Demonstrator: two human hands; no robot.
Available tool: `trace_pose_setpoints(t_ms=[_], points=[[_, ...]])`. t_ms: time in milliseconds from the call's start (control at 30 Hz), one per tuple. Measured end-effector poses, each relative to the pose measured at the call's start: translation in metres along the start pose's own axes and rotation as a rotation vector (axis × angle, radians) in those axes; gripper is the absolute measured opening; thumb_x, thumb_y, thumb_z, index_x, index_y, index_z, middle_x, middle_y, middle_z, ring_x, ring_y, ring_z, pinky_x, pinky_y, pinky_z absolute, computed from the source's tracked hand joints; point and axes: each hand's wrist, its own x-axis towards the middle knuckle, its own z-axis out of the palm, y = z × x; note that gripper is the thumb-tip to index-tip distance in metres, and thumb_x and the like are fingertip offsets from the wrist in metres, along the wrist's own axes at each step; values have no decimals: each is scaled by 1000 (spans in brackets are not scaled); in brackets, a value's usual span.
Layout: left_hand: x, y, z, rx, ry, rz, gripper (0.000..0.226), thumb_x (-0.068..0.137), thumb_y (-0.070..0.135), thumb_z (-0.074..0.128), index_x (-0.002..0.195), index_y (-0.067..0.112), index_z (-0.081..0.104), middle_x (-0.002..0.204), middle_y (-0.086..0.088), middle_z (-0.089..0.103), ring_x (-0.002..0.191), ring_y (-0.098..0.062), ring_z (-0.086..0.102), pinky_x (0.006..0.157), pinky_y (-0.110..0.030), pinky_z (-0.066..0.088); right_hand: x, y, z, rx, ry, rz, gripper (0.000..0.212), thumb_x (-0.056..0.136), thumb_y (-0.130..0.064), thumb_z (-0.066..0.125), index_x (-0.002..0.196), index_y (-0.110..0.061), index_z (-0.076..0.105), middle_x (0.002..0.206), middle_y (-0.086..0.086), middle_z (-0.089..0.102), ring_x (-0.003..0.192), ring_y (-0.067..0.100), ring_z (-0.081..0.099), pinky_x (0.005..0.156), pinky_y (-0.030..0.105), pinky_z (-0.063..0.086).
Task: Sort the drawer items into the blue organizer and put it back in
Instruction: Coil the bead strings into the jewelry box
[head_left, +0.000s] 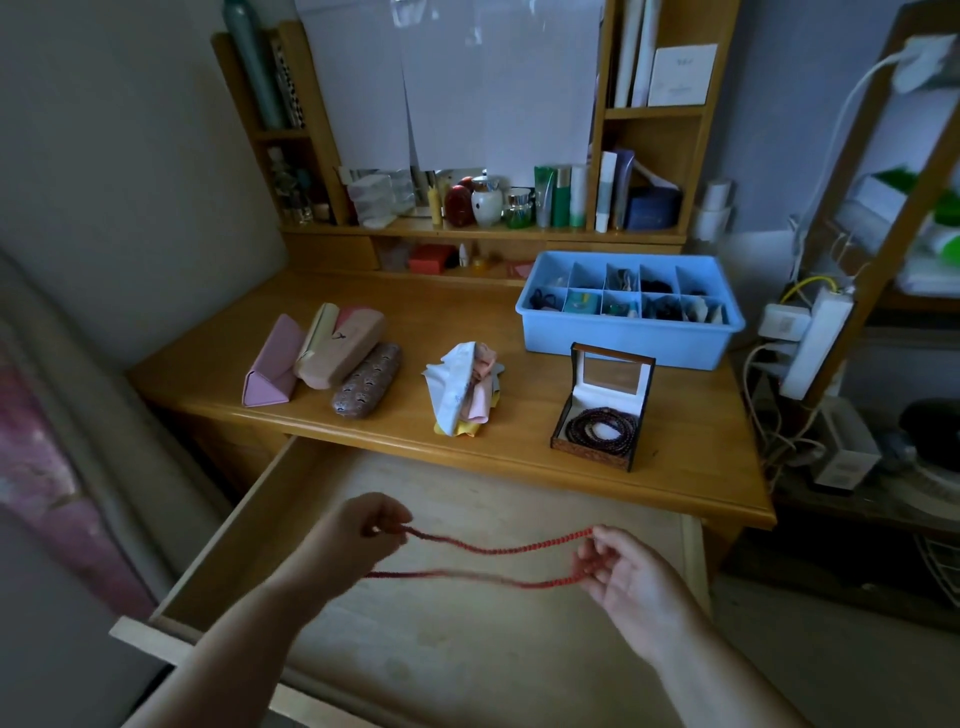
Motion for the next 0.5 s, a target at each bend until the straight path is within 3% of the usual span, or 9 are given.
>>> trace_pose_setpoints(t_ms=[100, 200, 267, 367, 500], points=[[-9, 49, 22, 102, -145, 251, 18, 82, 7, 69, 83, 25, 67, 83, 9, 68, 76, 3, 63, 70, -17, 52, 3, -2, 18, -175, -65, -76, 19, 76, -21, 58, 76, -2, 57, 66, 11, 60, 64, 24, 61, 69, 35, 50], [-13, 84, 49, 35, -303, 407, 12, 81, 8, 70, 85, 19, 71, 85, 4, 72, 78, -2, 66, 75, -17, 53, 2, 1, 31, -346, -146, -107, 26, 81, -31, 55, 80, -9, 70, 75, 10, 70, 69, 20, 67, 69, 30, 51], [-7, 98, 61, -98, -224, 360, 16, 81, 3, 68, 83, 19, 70, 80, 1, 71, 68, -2, 65, 66, -18, 52, -3, 2, 34, -391, -244, -112, 32, 84, -39, 52, 76, -15, 73, 67, 8, 65, 63, 20, 63, 66, 31, 50], [13, 99, 59, -169, 46, 223, 18, 84, 2, 65, 82, 20, 67, 77, 4, 69, 54, 7, 54, 53, -9, 39, -10, -4, 27, -330, -315, -2, 30, 88, -33, 55, 80, -7, 68, 52, 5, 45, 47, 17, 44, 55, 29, 46], [36, 69, 33, -420, 196, -118, 5, 87, 11, 65, 87, 8, 68, 65, -2, 61, 46, -10, 41, 42, -18, 37, -17, -16, 14, -203, -315, 134, 15, 79, -18, 60, 74, -4, 65, 47, 1, 36, 41, 12, 30, 46, 24, 37]])
